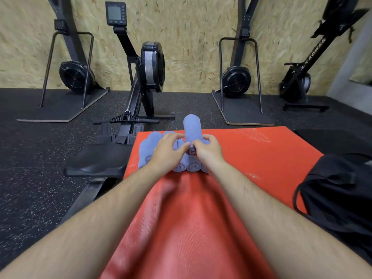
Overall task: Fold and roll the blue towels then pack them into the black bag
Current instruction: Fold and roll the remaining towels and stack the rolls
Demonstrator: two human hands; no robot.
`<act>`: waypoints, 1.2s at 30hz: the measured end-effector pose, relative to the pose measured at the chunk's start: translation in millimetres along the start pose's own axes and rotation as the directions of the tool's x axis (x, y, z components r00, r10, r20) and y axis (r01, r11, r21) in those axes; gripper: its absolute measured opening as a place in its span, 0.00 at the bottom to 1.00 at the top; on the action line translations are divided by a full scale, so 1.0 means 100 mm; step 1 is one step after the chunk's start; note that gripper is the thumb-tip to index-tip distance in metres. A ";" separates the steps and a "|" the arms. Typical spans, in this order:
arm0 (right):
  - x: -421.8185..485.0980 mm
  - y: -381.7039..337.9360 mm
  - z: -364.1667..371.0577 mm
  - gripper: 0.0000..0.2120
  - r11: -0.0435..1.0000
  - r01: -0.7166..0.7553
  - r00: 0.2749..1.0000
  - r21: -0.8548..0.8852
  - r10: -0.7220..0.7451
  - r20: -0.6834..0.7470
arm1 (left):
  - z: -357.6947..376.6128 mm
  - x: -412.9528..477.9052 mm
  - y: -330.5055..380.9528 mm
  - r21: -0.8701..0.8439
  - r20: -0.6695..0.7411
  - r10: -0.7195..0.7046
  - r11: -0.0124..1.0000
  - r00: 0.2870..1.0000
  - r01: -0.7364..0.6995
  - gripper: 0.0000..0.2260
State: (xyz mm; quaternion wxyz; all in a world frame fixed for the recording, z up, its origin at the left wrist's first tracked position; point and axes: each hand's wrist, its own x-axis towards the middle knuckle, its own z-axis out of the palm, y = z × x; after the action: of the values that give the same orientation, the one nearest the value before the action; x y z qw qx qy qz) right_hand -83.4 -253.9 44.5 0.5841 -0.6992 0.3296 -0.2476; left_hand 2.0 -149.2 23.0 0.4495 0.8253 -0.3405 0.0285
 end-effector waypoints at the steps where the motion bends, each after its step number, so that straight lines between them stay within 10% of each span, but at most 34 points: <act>1: 0.08 0.00 0.04 0.16 0.999 0.000 1.000 -0.041 0.000 -0.008 | 0.03 0.04 -0.06 0.108 -0.006 0.006 0.994 1.000 -0.005 0.15; 13: 0.34 0.41 0.45 0.19 0.678 0.130 0.991 -0.723 -0.061 0.122 | 0.16 -0.02 -0.43 0.503 0.237 0.053 0.848 0.970 -0.169 0.21; 26: -0.81 0.45 0.55 0.16 0.403 0.514 0.844 -0.757 -0.393 0.364 | -0.55 -0.97 -0.51 0.496 0.161 0.106 0.851 0.981 -0.173 0.22; 36: -1.85 0.64 1.66 0.16 0.342 0.755 0.655 -0.559 -0.384 0.651 | -1.60 -2.17 -1.17 0.590 0.098 -0.113 0.807 0.989 0.034 0.20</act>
State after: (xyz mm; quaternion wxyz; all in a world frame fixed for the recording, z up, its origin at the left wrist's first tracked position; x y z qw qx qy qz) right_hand -94.7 -13.0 -43.2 0.1297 -0.9850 -0.0007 -0.1135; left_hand -53.9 131.2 -42.9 0.1507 0.9364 -0.3111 0.0614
